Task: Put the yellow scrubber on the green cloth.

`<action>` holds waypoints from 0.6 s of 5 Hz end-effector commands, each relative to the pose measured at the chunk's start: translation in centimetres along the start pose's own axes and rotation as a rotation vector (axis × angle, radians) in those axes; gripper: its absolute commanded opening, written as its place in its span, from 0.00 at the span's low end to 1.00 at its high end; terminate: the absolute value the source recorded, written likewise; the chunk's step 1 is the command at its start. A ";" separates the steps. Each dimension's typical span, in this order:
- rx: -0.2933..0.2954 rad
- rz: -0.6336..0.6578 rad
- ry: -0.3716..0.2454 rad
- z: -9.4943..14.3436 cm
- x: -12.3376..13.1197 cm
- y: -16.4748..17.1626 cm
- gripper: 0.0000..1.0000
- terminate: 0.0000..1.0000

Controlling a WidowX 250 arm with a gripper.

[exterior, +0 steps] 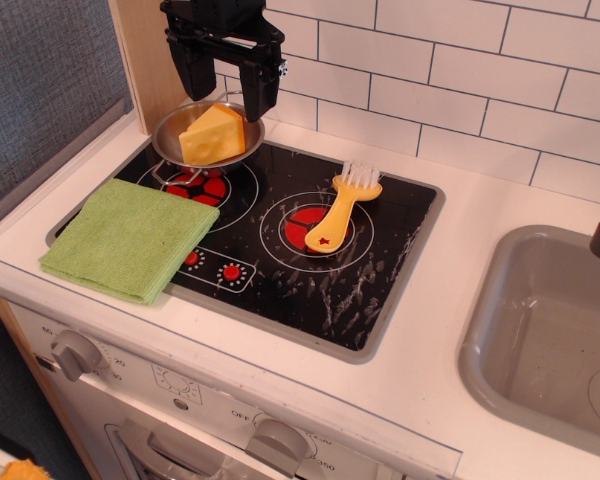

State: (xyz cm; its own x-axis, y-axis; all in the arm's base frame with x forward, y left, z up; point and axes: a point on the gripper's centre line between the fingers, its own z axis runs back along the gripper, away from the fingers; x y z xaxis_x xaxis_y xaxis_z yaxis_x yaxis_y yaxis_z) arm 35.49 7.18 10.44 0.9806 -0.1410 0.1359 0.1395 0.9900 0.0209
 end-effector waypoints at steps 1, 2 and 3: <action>0.000 0.000 0.000 0.0 0.0 0.0 1.00 0.00; 0.000 -0.010 0.007 -0.3 0.0 -0.7 1.00 0.00; -0.010 -0.049 0.016 -0.9 0.4 -2.4 1.00 0.00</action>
State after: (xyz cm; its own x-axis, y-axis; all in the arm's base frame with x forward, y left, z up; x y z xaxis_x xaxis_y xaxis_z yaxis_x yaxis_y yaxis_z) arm 35.63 4.44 8.25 0.9793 -0.1839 0.0848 0.1847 0.9828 -0.0018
